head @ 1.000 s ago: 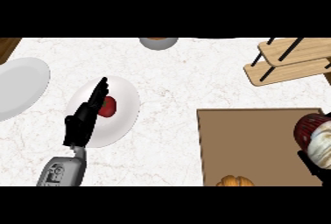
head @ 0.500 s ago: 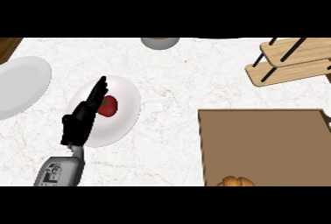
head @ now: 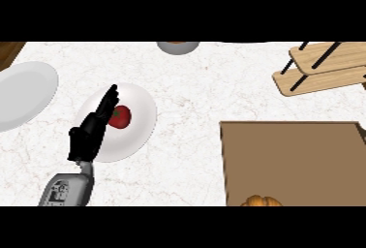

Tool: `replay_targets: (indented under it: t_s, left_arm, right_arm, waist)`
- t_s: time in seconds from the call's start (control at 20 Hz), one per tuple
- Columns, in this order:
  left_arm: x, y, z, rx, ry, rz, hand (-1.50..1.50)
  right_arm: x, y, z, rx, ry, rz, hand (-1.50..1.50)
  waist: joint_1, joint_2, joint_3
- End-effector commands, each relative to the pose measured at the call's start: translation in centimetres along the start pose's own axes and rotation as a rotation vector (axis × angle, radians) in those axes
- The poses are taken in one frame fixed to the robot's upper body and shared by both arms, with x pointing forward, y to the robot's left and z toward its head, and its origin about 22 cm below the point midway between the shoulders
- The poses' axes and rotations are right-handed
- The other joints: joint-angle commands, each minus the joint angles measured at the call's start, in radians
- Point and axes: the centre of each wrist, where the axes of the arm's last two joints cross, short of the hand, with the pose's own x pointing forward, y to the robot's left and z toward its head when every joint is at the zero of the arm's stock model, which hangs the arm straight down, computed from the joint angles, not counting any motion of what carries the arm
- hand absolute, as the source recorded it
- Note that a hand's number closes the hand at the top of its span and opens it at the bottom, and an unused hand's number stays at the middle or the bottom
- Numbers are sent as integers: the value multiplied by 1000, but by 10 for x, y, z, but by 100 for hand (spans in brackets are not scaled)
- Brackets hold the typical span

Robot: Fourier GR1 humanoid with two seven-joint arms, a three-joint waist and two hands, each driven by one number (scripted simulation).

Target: Pick the cupcake from the tray and place it in the tiered shelf

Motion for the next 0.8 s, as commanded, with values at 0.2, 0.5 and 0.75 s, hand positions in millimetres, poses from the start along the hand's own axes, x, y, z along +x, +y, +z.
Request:
replay_targets:
  t_s: [0.2, 0.5, 0.75]
  left_arm:
    - [3, -8, 5, -11, -17, -8, 0]
    - [15, 0, -5, -22, 2, 10, 0]
    - [-2, -22, -3, -17, -8, 17, 0]
  right_arm:
    - [-23, 12, -34, -63, -40, 48, 150]
    - [-22, 21, -68, -113, -101, 144, 150]
    - [-50, 36, -64, -139, -100, 187, 150]
  waist:
    - [0, 0, 0]
    - [10, 3, 0]
    - [-4, 1, 0]
